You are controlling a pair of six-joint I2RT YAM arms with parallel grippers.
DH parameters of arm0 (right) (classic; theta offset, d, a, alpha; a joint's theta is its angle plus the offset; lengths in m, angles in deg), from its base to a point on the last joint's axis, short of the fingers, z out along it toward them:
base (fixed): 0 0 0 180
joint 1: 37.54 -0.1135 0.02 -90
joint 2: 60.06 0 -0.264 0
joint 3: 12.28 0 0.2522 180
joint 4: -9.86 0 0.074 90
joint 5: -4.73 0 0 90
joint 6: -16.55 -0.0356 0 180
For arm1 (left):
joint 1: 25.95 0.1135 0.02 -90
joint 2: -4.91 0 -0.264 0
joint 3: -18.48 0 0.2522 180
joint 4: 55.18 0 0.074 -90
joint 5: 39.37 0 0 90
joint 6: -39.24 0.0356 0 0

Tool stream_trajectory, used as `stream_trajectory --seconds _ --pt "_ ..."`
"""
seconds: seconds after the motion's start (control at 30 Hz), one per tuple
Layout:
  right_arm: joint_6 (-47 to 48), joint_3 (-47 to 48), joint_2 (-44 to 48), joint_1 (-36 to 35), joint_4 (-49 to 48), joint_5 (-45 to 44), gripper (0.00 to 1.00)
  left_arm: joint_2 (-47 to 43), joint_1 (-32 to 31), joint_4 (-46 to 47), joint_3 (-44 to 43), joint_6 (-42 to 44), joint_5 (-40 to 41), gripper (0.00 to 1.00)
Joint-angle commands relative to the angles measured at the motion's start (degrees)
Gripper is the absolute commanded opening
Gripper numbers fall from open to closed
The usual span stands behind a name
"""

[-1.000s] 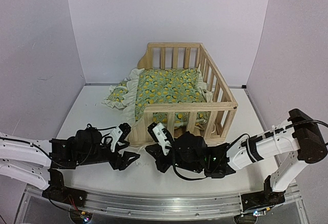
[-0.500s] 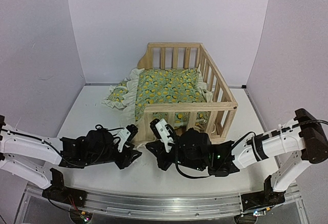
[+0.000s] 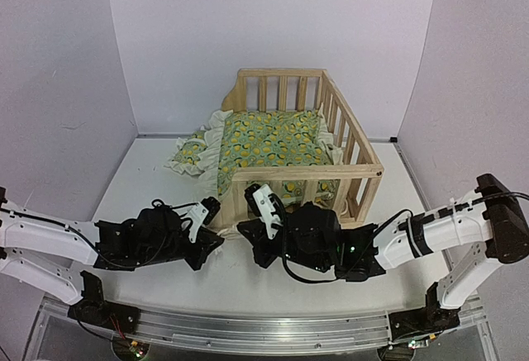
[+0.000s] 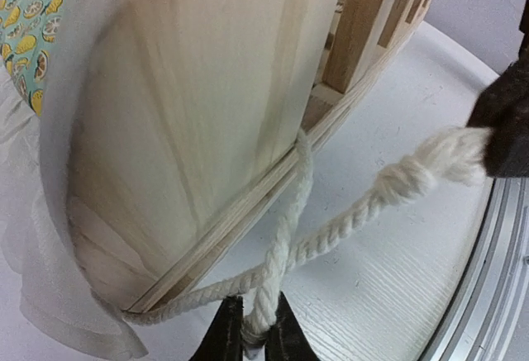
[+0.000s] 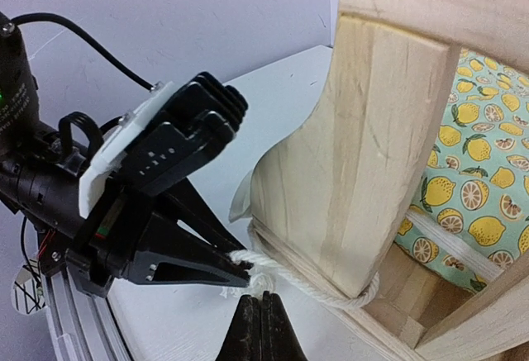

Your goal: Set up the pet bed

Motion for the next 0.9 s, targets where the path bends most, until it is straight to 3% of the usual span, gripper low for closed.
stream_trajectory --seconds 0.0,0.07,0.3,0.57,0.7,0.87 --pt "1.9 2.6 1.3 0.4 -2.1 2.8 0.0 -3.7 0.2 1.3 0.3 1.1 0.0 0.24" --pt "1.8 1.9 1.4 0.4 -2.2 4.1 0.0 -5.0 -0.5 1.6 0.4 4.1 1.3 0.37" --pt "0.9 1.3 1.3 0.4 -2.0 5.2 0.0 -12.0 -2.6 4.7 4.1 18.4 6.4 0.56" --pt "1.3 1.7 2.4 0.4 -1.6 5.9 0.0 -12.9 -5.8 20.9 11.5 38.8 0.6 0.57" --pt "1.0 1.7 2.7 0.4 -1.3 6.5 0.0 -6.8 -5.8 27.0 11.2 43.6 2.4 0.55" --pt "0.7 1.4 3.2 0.4 -1.2 6.7 0.0 2.0 -5.6 33.5 9.4 45.4 8.1 0.45"
